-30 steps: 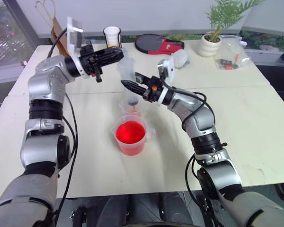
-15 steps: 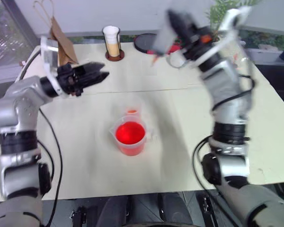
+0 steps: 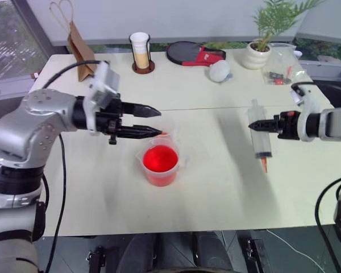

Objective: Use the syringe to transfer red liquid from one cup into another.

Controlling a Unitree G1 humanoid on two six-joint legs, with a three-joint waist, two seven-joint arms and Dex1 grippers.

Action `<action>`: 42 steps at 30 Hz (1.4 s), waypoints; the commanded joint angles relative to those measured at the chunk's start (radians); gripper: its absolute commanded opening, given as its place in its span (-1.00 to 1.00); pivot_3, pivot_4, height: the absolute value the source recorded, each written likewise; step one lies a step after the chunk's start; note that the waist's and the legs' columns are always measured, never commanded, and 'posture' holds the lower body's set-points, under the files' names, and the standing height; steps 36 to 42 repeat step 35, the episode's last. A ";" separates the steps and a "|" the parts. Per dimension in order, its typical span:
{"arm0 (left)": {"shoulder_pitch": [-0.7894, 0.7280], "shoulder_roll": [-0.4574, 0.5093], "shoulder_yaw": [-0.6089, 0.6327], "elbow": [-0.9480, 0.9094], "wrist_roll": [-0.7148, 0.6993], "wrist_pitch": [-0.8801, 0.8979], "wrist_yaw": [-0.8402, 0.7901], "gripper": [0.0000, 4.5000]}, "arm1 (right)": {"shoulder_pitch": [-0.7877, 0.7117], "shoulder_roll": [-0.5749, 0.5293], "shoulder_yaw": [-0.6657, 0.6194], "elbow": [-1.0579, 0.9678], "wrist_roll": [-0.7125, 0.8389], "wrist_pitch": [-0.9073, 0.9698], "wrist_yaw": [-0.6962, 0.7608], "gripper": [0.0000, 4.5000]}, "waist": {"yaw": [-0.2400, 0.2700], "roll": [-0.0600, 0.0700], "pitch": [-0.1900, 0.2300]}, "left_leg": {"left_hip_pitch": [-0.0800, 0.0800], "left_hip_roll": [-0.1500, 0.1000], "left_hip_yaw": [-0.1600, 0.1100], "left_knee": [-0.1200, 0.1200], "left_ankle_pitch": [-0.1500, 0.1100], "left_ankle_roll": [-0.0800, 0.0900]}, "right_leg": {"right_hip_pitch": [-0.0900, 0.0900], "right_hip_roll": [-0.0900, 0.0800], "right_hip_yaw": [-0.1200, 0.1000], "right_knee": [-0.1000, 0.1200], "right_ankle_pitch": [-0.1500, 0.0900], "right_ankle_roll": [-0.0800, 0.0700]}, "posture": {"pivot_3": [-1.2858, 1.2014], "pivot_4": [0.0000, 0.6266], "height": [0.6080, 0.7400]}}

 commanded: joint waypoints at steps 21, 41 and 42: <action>0.012 0.016 0.140 0.063 -0.025 0.061 0.093 0.08 | 0.095 0.038 0.041 -0.121 -0.214 -0.154 0.146 0.96 | 0.008 0.000 0.000 | 0.000 0.000 -0.002 0.001 0.000 0.000 | 0.000 0.001 0.000 0.000 0.000 0.001 | 0.03 -0.52 0.99; 0.542 0.046 0.511 0.071 -0.042 0.089 0.301 0.08 | 0.625 -0.004 -0.321 -0.144 -0.332 -0.903 0.616 0.96 | 0.009 0.000 -0.001 | 0.004 -0.001 -0.003 0.000 -0.001 0.001 | 0.005 0.000 0.000 -0.001 -0.001 0.004 | 0.03 -0.52 0.99; 0.542 0.046 0.511 0.071 -0.042 0.089 0.301 0.08 | 0.625 -0.004 -0.321 -0.144 -0.332 -0.903 0.616 0.96 | 0.009 0.000 -0.001 | 0.004 -0.001 -0.003 0.000 -0.001 0.001 | 0.005 0.000 0.000 -0.001 -0.001 0.004 | 0.03 -0.52 0.99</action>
